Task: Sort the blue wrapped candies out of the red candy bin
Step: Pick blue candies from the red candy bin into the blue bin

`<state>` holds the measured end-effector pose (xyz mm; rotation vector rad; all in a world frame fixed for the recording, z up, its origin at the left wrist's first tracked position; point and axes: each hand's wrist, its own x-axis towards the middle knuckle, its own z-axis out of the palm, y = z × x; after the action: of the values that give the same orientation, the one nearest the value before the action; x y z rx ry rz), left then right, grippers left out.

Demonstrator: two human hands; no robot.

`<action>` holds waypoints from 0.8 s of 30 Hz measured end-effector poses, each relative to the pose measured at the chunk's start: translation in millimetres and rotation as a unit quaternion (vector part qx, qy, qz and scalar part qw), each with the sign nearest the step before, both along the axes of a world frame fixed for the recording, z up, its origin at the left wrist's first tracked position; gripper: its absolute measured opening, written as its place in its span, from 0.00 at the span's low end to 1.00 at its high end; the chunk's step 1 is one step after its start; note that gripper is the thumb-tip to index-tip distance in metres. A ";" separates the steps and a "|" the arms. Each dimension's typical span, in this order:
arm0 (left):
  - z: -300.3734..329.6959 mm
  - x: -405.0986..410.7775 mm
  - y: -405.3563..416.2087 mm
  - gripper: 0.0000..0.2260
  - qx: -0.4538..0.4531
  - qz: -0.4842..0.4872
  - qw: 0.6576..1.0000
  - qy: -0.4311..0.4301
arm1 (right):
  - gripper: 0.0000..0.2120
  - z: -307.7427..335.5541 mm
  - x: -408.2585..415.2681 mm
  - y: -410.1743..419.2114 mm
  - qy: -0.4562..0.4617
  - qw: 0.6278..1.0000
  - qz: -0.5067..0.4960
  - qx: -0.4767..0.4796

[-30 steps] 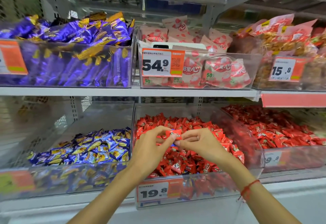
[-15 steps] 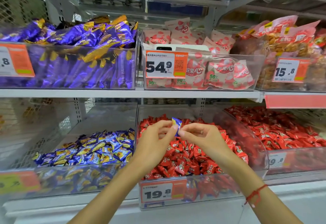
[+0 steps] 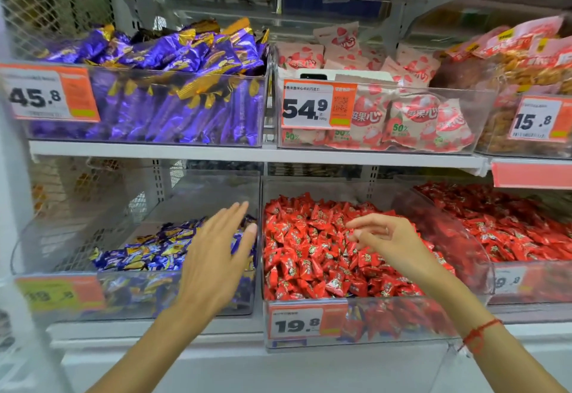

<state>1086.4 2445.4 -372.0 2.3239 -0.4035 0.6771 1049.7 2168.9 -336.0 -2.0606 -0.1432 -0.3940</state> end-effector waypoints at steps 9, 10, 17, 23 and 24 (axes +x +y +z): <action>-16.8 1.6 -30.0 0.17 0.108 -0.076 0.984 -0.120 | 0.12 -5.7 10.9 0.8 0.036 0.962 0.129 -0.237; -17.1 2.5 -29.7 0.16 0.110 -0.077 0.983 -0.127 | 0.15 -10.2 16.3 5.4 0.050 0.943 0.160 -0.286; 1.0 3.1 -28.8 0.10 0.174 -0.091 0.964 -0.181 | 0.17 -26.6 46.2 -4.6 0.012 0.867 0.164 -0.471; 18.3 11.0 -89.0 0.12 0.217 -0.277 0.936 -0.031 | 0.15 -19.9 46.4 -56.1 -0.049 0.814 0.040 -0.578; 16.2 17.1 -99.2 0.14 0.268 -0.293 0.917 0.030 | 0.15 -19.4 44.9 -62.7 -0.050 0.805 0.019 -0.591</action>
<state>1103.5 2346.2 -355.8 2.4987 -1.3288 0.2032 1094.6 2106.2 -355.4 -3.2611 -0.6237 -0.4348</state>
